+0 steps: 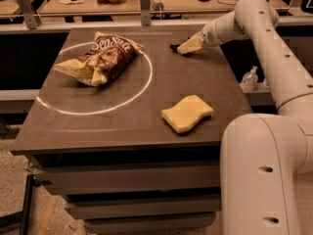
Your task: Pick rxbar chocolate
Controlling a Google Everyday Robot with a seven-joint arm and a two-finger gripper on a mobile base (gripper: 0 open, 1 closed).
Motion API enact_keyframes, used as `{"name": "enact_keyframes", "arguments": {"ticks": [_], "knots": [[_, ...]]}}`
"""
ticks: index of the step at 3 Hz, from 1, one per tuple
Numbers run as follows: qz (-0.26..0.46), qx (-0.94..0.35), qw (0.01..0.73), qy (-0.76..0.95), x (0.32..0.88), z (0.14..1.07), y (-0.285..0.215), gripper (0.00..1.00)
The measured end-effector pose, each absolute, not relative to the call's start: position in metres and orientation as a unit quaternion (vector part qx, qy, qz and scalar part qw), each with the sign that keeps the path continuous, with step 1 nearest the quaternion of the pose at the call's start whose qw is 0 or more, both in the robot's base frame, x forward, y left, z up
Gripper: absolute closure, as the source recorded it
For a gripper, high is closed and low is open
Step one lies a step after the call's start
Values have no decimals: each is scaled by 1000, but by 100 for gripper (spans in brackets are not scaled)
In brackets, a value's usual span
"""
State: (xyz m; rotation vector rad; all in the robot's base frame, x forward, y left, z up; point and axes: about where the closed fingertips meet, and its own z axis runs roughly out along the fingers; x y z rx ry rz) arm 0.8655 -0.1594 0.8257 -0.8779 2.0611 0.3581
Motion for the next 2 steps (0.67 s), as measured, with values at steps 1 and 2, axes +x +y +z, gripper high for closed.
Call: {"name": "enact_keyframes", "arguments": {"ticks": [1,2], "knots": [[143,-351,423,823,865,826,-159,100],[164,-345,445,810,849,855,-156,100]]}}
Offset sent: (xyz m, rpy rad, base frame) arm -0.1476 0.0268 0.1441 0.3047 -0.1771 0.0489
